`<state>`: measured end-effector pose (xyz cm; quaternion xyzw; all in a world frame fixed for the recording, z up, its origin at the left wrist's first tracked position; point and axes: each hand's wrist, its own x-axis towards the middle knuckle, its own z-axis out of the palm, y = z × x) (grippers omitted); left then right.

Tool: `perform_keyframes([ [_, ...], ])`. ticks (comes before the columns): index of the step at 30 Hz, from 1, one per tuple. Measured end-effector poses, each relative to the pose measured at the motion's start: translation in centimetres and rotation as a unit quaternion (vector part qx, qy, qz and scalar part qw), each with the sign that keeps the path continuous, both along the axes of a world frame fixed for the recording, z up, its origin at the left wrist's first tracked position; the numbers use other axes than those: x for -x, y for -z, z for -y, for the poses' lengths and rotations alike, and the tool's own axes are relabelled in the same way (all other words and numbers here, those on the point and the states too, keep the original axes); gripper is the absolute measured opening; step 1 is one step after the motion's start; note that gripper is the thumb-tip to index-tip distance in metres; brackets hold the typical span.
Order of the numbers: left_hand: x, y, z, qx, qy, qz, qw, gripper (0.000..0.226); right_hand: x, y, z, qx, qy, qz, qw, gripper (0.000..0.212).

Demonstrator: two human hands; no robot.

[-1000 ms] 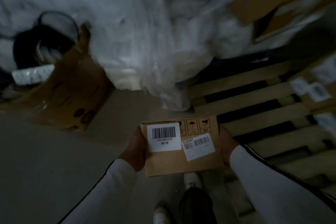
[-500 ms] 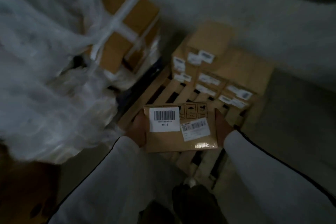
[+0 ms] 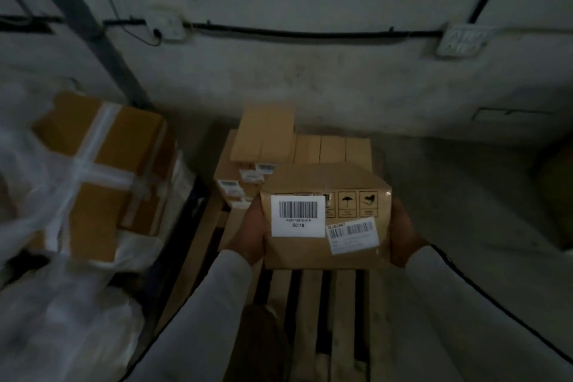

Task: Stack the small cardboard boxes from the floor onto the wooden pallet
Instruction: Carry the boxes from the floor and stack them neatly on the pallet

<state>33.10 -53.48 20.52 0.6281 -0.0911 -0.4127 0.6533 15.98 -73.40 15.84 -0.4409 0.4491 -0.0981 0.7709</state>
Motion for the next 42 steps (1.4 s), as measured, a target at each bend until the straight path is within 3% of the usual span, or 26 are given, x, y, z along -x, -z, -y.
perform_keyframes([
  [4,-6.6,2.3,4.4,-0.02,-0.016,-0.092,0.995,0.045,-3.7,0.7,2.5,-0.018,0.071,0.003,0.997,0.066],
  [8,-12.2,5.0,8.8,-0.059,0.072,-0.057,0.994,0.067,-7.1,1.3,5.4,-0.055,0.126,0.021,0.99,0.072],
  [10,-14.1,6.7,10.8,-0.055,0.077,-0.055,0.994,0.065,-8.7,2.4,7.0,-0.048,0.142,0.024,0.988,0.07],
  [16,-17.9,10.8,16.0,-0.14,0.137,0.066,0.978,0.042,-12.8,7.8,11.7,-0.009,0.166,0.028,0.986,0.047],
  [20,-22.3,20.7,21.0,-0.192,0.136,0.191,0.953,0.078,-16.0,15.1,17.3,0.041,0.135,0.035,0.989,0.048],
  [24,-22.6,26.0,23.6,-0.213,0.183,0.324,0.904,0.063,-17.7,23.1,20.4,0.062,0.124,0.052,0.989,0.048],
  [27,-23.9,29.9,24.7,-0.22,0.207,0.446,0.842,0.061,-18.5,27.0,21.4,0.084,0.126,0.074,0.986,0.041],
  [32,-25.6,32.4,24.7,-0.253,0.211,0.576,0.748,0.063,-20.4,29.9,21.3,0.108,0.151,0.115,0.976,0.037],
  [34,-25.8,32.7,24.5,-0.288,0.237,0.594,0.713,0.074,-20.8,30.7,21.2,0.147,0.194,0.053,0.969,0.034],
  [37,-25.8,33.9,24.8,-0.315,0.233,0.651,0.65,0.07,-20.6,32.1,21.2,0.229,0.304,-0.041,0.924,0.035],
  [39,-25.9,34.7,25.0,-0.295,0.195,0.666,0.657,0.069,-20.7,32.7,21.0,0.236,0.334,-0.019,0.913,0.035],
  [42,-26.2,34.8,24.2,-0.267,0.204,0.664,0.668,0.092,-21.0,34.2,19.7,0.253,0.272,0.016,0.928,0.04],
])
